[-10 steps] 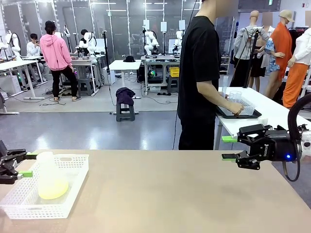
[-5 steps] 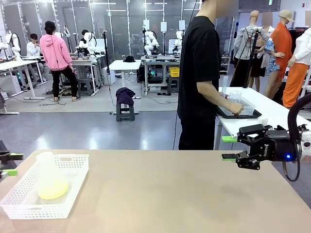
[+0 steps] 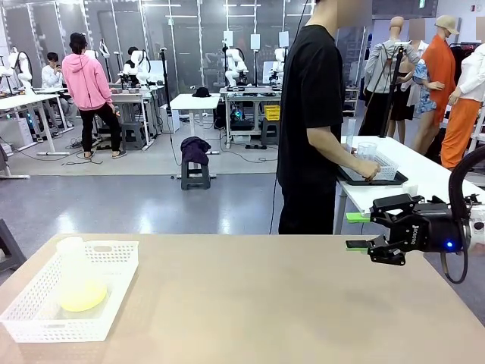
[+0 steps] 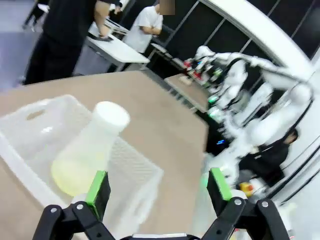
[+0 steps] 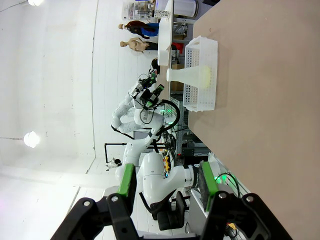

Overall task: Prepare the solutions needed for the experiment.
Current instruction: When the human places the Big flask in the center of the table, pick up the Big flask and place it in the left Organizing basket.

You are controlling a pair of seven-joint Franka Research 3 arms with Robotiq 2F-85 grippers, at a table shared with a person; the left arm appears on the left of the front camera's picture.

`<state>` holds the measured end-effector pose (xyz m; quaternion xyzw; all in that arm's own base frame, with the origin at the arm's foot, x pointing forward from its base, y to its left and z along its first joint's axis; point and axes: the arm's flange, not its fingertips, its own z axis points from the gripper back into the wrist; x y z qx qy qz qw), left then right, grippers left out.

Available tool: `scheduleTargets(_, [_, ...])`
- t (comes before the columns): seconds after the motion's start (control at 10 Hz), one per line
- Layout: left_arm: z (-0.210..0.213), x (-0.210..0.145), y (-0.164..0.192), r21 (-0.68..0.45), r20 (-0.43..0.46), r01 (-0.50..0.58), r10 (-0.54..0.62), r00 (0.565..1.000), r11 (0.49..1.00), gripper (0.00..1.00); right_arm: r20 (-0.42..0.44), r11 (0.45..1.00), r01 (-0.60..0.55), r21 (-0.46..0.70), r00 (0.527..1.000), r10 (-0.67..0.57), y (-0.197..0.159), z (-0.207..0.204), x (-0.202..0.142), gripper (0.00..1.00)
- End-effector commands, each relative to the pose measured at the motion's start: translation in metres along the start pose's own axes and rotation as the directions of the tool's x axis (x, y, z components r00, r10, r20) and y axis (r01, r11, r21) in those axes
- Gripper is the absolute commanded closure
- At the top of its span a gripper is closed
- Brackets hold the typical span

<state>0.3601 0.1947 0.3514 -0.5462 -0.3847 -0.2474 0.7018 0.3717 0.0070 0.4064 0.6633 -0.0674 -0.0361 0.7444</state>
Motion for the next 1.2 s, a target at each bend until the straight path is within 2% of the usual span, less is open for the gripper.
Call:
scheduleTargets(0.0, [0.006,0.019,-0.010,0.040,-0.010,-0.324,0.325,0.946,0.945,0.00,0.001,1.000,-0.007,0.006,1.000,0.007,0.001,-0.001,0.000,0.36])
scheduleTargets(0.1, [0.011,0.022,-0.009,0.058,0.017,-0.446,0.445,0.895,0.893,0.00,0.001,1.000,-0.007,0.006,1.000,0.007,0.001,-0.001,0.000,0.36])
scheduleTargets(0.2, [0.013,0.022,-0.003,0.103,-0.002,-0.480,0.483,0.875,0.871,0.00,0.001,1.000,-0.007,0.006,1.000,0.007,0.001,-0.001,0.000,0.36])
scheduleTargets(0.3, [0.016,0.022,0.001,0.127,0.003,-0.544,0.548,0.836,0.829,0.00,0.001,1.000,-0.007,0.006,1.000,0.007,0.001,-0.001,0.000,0.36])
scheduleTargets(0.4, [0.018,0.023,0.002,0.117,0.003,-0.573,0.577,0.817,0.811,0.00,0.001,1.000,-0.007,0.006,1.000,0.007,0.001,-0.001,0.000,0.36])
scheduleTargets(0.5, [0.017,0.021,0.001,0.084,-0.034,-0.580,0.584,0.811,0.810,0.00,0.001,1.000,-0.007,0.006,1.000,0.007,0.001,-0.001,0.000,0.36])
scheduleTargets(0.6, [0.016,0.015,0.008,0.123,0.020,-0.539,0.541,0.841,0.834,0.00,0.001,1.000,-0.007,0.006,1.000,0.007,0.001,-0.001,0.000,0.36])
scheduleTargets(1.1, [0.016,0.015,0.008,0.123,0.020,-0.539,0.541,0.841,0.834,0.00,0.001,1.000,-0.007,0.006,1.000,0.007,0.001,-0.001,0.000,0.36])
